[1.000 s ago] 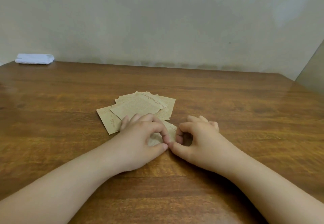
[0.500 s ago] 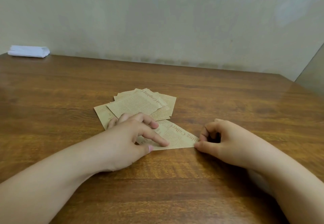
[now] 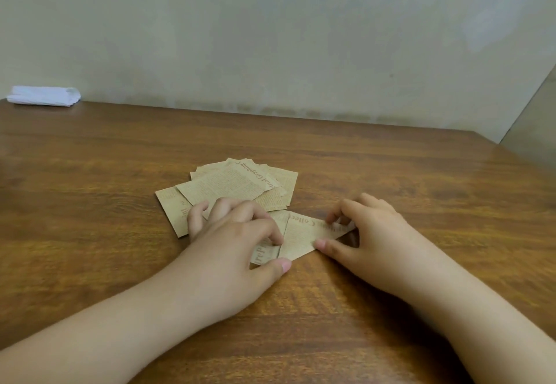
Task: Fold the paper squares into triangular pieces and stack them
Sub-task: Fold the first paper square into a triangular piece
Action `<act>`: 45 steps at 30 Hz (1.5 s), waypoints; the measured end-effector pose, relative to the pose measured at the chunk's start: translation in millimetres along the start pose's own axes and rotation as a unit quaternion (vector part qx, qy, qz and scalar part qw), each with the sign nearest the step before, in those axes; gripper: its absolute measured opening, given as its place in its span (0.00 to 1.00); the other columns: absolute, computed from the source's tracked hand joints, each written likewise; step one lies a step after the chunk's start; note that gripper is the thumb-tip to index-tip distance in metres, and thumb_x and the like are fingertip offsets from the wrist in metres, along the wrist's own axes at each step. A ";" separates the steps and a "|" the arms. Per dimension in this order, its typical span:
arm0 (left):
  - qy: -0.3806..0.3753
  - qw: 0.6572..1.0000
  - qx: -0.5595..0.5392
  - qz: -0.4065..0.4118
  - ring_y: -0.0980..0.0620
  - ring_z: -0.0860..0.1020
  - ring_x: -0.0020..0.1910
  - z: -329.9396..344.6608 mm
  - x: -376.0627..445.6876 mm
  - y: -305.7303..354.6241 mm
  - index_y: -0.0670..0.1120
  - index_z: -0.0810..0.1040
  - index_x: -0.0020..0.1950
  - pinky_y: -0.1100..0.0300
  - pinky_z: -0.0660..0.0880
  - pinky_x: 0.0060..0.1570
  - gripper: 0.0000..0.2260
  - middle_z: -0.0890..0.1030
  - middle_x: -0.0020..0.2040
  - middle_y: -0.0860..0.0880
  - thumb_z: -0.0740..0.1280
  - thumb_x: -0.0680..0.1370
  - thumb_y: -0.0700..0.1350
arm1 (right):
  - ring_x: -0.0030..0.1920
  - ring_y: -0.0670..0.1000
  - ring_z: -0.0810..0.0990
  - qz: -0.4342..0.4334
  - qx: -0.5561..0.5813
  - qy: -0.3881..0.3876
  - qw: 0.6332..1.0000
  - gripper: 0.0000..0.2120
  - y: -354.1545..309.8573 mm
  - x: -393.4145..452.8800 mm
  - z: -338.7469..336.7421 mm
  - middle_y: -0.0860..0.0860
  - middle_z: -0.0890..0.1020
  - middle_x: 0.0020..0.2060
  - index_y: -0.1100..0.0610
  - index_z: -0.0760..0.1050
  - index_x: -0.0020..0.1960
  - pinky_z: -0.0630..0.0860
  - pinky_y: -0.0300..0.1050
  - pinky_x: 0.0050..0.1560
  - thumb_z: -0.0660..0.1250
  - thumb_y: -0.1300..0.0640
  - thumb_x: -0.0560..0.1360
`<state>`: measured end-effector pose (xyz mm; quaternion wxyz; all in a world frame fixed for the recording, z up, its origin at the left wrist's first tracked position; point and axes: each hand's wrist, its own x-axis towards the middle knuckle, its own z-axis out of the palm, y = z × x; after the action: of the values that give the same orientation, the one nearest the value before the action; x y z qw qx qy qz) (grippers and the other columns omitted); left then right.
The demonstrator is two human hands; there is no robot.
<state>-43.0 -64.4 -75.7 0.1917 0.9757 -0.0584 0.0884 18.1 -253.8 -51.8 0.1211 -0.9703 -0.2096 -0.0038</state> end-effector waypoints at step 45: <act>-0.029 0.987 -0.017 0.159 0.64 0.68 0.49 -10.3 4.0 -11.3 0.59 0.79 0.52 0.68 0.60 0.55 0.20 0.73 0.43 0.64 0.53 0.69 0.60 | 0.49 0.43 0.79 -0.281 0.052 -0.043 0.957 0.12 1.3 -13.6 -0.7 0.40 0.79 0.50 0.43 0.76 0.49 0.77 0.43 0.47 0.62 0.43 0.68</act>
<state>-39.0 -50.4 -69.7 0.1897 0.9529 -0.2197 0.0879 6.3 -260.6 -52.2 0.1563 -0.8637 -0.4790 0.0154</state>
